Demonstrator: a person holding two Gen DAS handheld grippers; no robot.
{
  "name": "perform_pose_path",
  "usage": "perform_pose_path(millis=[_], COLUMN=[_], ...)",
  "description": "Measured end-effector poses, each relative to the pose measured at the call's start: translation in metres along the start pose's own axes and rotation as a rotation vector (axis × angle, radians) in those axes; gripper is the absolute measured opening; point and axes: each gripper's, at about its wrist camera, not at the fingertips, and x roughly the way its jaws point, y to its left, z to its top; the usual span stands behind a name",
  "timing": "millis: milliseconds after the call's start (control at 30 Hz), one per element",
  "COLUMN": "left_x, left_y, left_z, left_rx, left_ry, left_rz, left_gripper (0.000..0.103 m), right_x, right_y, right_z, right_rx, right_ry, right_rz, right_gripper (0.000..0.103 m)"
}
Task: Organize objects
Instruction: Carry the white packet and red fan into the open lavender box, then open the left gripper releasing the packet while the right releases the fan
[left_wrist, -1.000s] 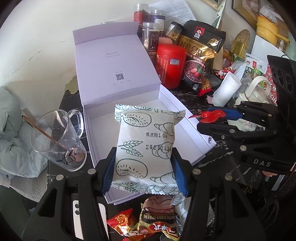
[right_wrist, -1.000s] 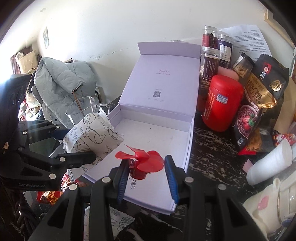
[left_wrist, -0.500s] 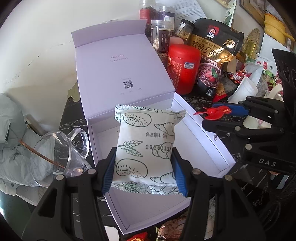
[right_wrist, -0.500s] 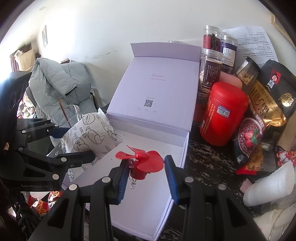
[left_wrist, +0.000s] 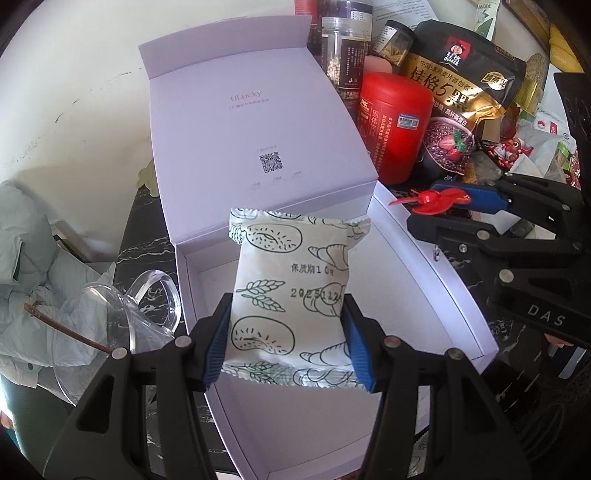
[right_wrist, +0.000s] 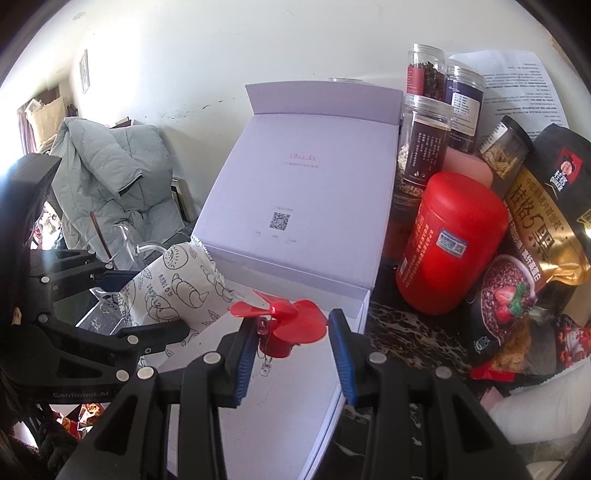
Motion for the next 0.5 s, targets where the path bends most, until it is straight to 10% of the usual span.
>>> perform_pose_path(millis=[500], left_x=[0.038], left_y=[0.002], left_z=[0.008], left_rx=[-0.005], left_ry=[0.059], left_rz=[0.062], left_gripper=[0.054], right_x=[0.038], right_y=[-0.007], right_z=[0.012], right_rx=[0.001], right_ry=[0.054], right_rz=[0.025], right_gripper=[0.039])
